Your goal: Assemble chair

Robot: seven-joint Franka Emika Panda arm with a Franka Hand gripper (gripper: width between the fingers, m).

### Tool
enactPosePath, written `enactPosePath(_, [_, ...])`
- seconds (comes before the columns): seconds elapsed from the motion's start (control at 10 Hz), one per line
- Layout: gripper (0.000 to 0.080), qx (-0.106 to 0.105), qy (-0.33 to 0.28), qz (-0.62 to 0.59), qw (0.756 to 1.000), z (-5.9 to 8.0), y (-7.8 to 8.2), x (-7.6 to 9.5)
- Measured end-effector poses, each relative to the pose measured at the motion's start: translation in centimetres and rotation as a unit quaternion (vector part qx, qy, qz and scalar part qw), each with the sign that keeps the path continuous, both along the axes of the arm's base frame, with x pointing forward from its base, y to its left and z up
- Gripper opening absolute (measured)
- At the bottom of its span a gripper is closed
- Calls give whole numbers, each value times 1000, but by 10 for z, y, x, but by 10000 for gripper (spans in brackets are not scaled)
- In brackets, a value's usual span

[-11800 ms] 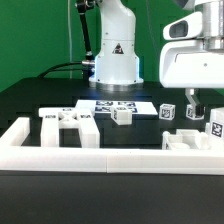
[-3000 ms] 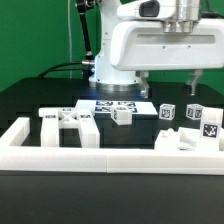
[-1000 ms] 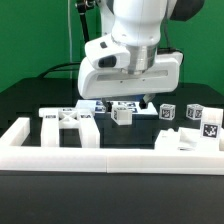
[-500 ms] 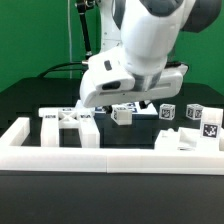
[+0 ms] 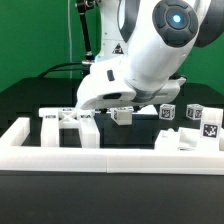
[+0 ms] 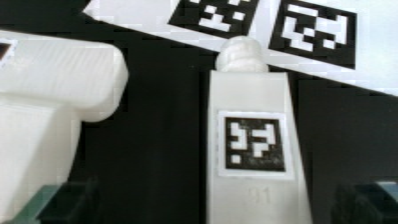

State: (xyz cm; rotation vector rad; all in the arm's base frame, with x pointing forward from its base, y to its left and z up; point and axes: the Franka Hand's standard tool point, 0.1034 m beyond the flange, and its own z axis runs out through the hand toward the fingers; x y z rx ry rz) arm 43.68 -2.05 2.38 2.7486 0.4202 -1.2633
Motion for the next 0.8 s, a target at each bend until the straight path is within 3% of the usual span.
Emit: enactPosePath(0.8, [649, -1, 7, 2, 1000, -13, 7, -8])
